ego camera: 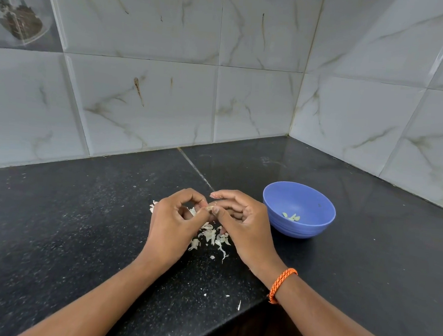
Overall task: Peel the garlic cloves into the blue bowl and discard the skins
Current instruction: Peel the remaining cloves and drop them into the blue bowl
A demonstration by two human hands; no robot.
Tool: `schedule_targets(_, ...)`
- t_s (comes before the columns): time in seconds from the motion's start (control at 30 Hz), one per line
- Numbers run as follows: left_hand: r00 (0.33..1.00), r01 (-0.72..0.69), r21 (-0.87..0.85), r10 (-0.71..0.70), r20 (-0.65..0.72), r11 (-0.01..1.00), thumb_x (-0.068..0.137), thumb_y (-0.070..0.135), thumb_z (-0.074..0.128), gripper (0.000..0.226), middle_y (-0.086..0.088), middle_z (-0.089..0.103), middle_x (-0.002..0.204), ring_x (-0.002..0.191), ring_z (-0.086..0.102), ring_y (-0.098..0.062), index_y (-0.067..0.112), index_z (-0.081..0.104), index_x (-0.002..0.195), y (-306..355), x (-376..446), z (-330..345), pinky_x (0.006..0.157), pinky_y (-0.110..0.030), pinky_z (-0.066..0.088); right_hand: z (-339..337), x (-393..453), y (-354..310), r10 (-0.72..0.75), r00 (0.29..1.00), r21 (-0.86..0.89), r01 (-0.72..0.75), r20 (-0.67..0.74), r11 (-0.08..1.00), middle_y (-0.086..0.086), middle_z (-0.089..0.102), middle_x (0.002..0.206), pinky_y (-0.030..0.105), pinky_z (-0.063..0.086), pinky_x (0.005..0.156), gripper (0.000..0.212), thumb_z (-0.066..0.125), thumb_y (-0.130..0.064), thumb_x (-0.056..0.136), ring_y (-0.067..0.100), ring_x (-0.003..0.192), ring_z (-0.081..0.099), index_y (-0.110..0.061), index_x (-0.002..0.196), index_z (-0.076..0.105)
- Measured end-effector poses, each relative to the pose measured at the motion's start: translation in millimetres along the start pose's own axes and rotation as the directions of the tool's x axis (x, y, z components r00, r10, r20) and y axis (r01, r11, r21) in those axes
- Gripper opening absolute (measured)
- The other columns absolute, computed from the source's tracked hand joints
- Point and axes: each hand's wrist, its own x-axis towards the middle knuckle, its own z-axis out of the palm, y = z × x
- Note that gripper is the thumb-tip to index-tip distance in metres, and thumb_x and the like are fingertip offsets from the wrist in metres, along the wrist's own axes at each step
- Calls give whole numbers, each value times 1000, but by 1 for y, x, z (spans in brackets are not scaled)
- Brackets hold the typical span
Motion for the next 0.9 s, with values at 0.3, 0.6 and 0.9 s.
schedule_targets(0.3, 1000, 9, 31, -9, -9, 999, 93, 13, 80, 20, 4, 66, 64, 52, 51, -20, 24, 70, 79, 2, -2, 0, 52, -36, 42, -1, 0, 1, 7, 1000, 14, -7, -17, 1000, 1, 82, 99, 28, 59, 65, 22, 69, 0, 100, 21, 86, 80, -14, 117, 73)
schedule_targets(0.6, 1000, -1, 118, 4, -27, 993, 90, 11, 72, 18, 3, 64, 71, 54, 48, -8, 22, 66, 76, 5, -1, -1, 54, -29, 41, -4, 2, 1, 24, 997, 67, -19, -76, 998, 4, 82, 98, 32, 57, 60, 17, 66, 0, 102, 27, 81, 79, -10, 113, 74)
schedule_targets(0.9, 996, -32, 199, 48, -75, 980, 90, 33, 56, 20, 8, 68, 80, 67, 60, -23, 25, 70, 77, 3, 1, -6, 63, -52, 54, -4, 1, 3, -1, 996, 23, 3, -88, 1000, 3, 81, 98, 31, 55, 57, 11, 67, -7, 104, 25, 79, 79, -11, 109, 75)
